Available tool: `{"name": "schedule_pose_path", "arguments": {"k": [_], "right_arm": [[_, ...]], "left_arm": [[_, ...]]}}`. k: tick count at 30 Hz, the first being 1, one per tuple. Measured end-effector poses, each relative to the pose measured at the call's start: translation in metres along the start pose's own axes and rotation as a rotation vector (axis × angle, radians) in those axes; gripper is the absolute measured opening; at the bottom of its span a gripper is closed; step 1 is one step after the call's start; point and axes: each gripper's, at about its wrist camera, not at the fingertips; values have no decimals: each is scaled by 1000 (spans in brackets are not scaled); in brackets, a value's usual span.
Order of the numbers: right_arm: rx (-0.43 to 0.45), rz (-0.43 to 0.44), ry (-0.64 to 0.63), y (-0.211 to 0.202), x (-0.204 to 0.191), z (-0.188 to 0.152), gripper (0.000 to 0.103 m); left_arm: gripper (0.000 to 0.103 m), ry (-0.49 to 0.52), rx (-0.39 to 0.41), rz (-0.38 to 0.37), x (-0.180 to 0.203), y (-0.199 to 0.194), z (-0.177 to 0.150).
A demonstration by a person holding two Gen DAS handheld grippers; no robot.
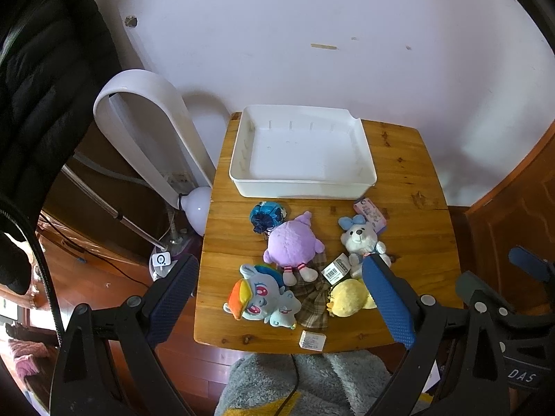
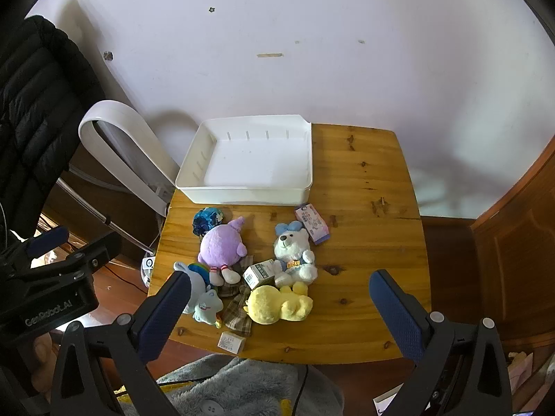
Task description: Organize objects
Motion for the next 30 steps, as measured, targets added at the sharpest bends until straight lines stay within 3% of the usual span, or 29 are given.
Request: {"name": "schedule_pose_path", "arguments": {"k": [6,30], "right_arm": [[1,1,0,2,-1,-6,103],[14,12,-10,1,-7,-4,103]], "left_arm": [[96,22,18,-30,1,-3,2],[96,57,5,-31,1,-1,4]]}}
Point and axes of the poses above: each gripper's, at about its wrist camera, not at the fingertips, and y roughly the way its jaws point, x to its right, z to its top, and after that the axes turned 6 degrees about y, right-handed
